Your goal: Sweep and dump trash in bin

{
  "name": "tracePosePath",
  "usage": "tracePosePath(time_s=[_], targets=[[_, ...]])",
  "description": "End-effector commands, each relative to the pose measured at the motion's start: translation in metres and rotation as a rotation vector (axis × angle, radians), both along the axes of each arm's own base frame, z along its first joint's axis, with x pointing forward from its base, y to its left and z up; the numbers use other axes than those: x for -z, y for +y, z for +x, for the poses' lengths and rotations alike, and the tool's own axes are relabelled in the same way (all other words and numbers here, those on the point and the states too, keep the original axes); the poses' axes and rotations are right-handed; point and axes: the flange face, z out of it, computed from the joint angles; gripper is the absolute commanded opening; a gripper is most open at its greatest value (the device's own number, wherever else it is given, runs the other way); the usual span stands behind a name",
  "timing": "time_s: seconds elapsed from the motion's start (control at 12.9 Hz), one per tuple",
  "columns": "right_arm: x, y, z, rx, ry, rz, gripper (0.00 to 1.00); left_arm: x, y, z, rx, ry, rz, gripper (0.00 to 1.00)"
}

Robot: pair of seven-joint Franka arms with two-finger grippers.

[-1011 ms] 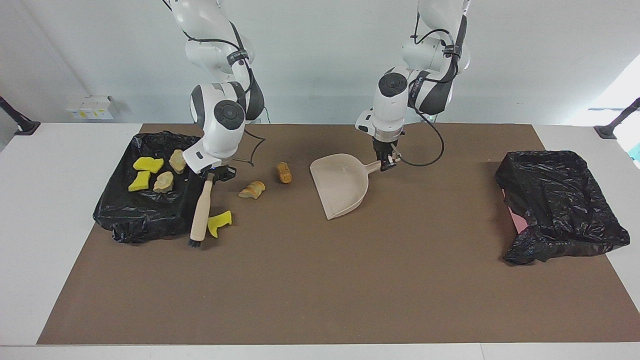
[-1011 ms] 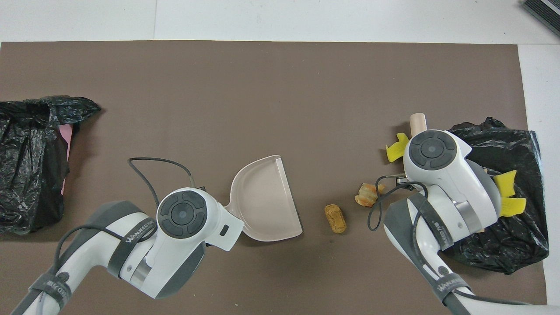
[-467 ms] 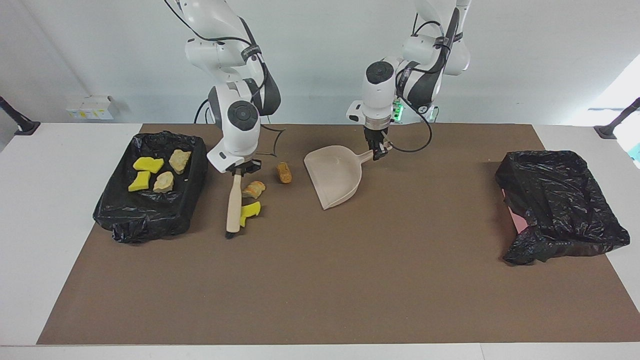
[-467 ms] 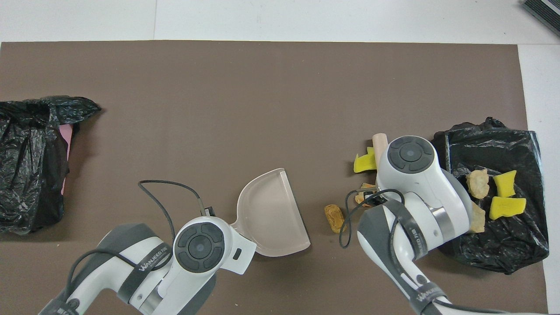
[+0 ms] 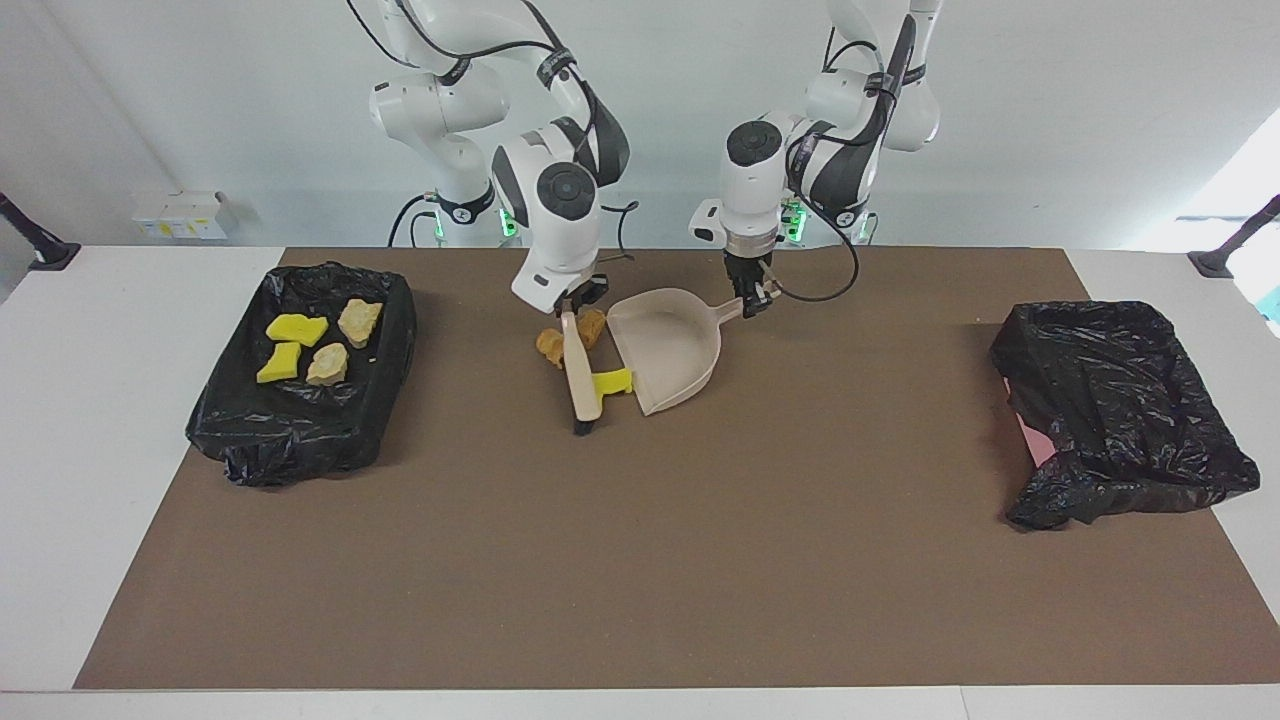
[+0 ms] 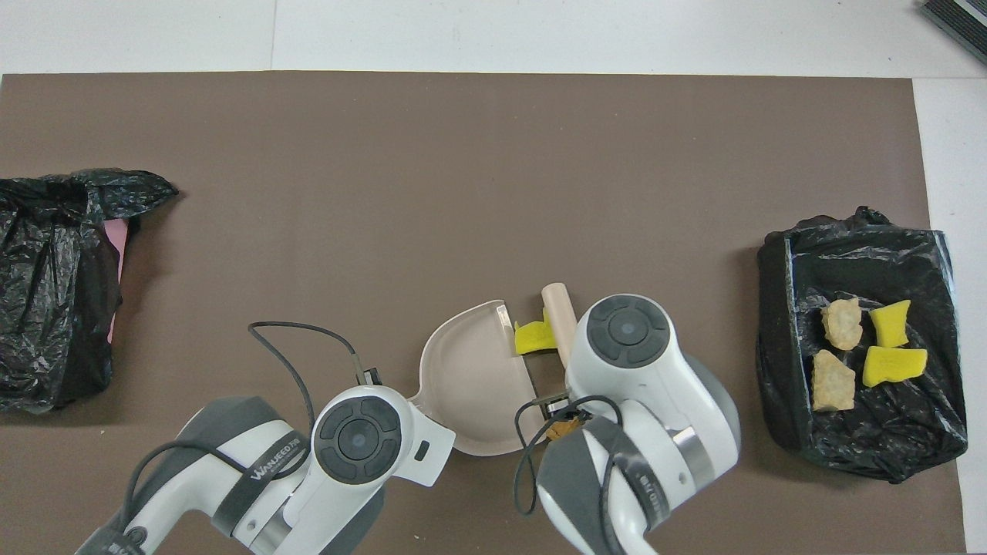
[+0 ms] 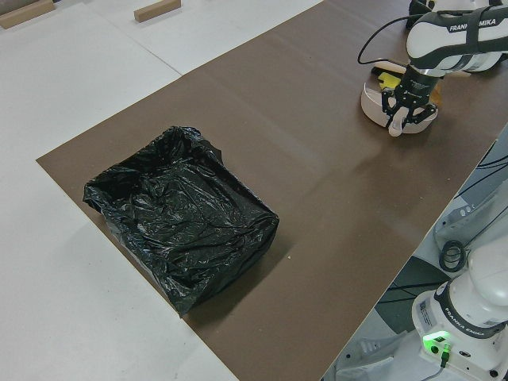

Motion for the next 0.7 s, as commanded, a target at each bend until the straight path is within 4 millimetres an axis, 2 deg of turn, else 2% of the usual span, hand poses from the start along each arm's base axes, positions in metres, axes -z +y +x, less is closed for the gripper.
tracePosePath(time_s=[0.0,0.08,0.16,0.31,0.47,0.62], targets=[[-0.018,0.035,-0.034,-0.096,0.000,0.053,0.00,0.006,0.000,0.000,-0.008,-0.016,-0.010,0.00],[-0.030,0.050,-0.038,-0.112,-0.010,0.064,0.00,0.006,0.000,0.000,-0.008,-0.017,-0.011,0.00],[-0.046,0.046,-0.030,-0.096,-0.004,0.071,0.00,0.006,0.000,0.001,-0.009,-0.018,-0.012,0.00],[-0.087,0.000,-0.012,-0.013,-0.008,0.061,0.00,0.006,0.003,0.002,-0.002,-0.013,-0.010,0.00],[-0.096,-0.034,-0.018,0.044,0.034,0.008,0.00,0.006,0.005,0.006,0.010,-0.012,0.002,0.00],[-0.081,-0.064,-0.032,0.157,0.043,-0.049,0.00,-0.002,0.005,0.004,0.072,-0.038,0.061,0.00]])
